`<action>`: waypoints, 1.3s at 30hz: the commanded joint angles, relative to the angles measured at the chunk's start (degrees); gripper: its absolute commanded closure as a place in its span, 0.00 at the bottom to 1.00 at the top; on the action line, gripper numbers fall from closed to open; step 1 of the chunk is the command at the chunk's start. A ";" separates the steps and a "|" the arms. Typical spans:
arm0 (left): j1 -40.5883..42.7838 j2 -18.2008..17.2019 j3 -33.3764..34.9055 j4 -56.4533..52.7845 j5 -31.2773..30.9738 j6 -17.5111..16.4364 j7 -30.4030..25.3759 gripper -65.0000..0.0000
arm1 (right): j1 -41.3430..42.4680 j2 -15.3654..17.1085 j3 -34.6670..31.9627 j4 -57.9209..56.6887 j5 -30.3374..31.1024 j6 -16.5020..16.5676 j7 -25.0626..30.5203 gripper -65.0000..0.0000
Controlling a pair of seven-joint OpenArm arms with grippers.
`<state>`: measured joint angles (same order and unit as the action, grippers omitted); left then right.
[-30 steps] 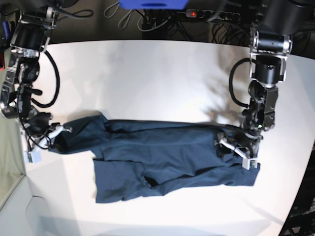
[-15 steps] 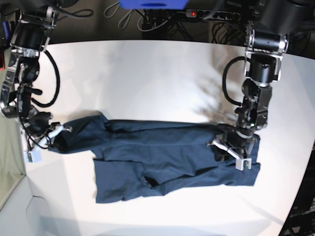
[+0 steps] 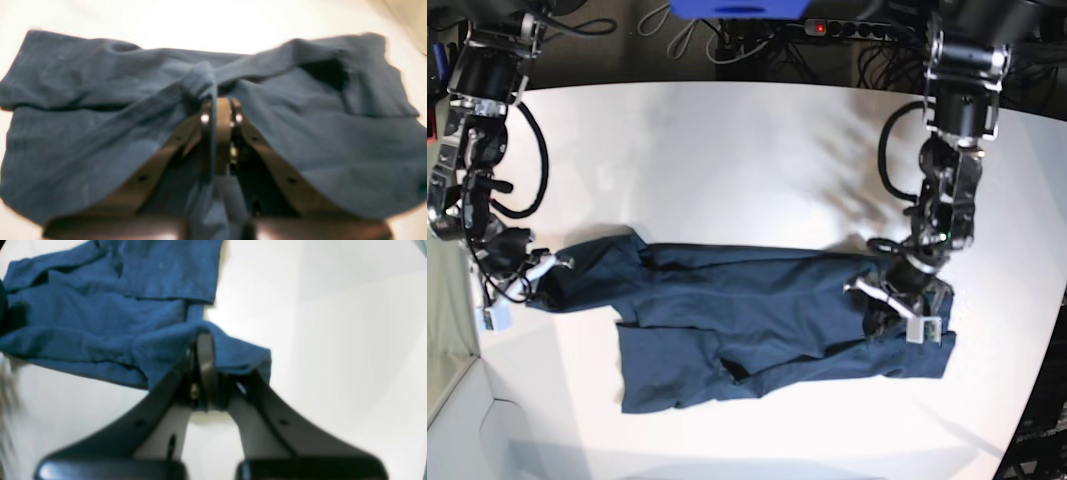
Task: Layout the t-shirt on the table in an organized manner, then fold the t-shirt properly
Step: 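Lift the shirt high with both grippers and swing it out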
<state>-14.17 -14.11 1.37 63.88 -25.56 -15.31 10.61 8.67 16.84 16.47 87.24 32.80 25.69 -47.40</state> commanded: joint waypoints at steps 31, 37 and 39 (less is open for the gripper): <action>33.91 4.83 -48.71 29.62 -30.39 -0.82 33.65 1.00 | -29.02 -7.92 10.92 22.87 1.27 14.31 1.46 1.00; 31.27 5.45 -49.32 30.32 -30.66 -0.82 33.39 1.00 | -28.40 -6.77 10.83 23.04 1.18 14.31 1.46 1.00; 27.58 5.27 -49.23 30.32 -30.39 -0.82 33.74 1.00 | -25.59 -5.19 10.74 23.04 1.09 14.31 1.11 1.00</action>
<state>14.11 -7.66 -47.83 92.73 -53.98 -15.57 46.22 -17.54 10.79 26.81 109.10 32.93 39.88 -48.49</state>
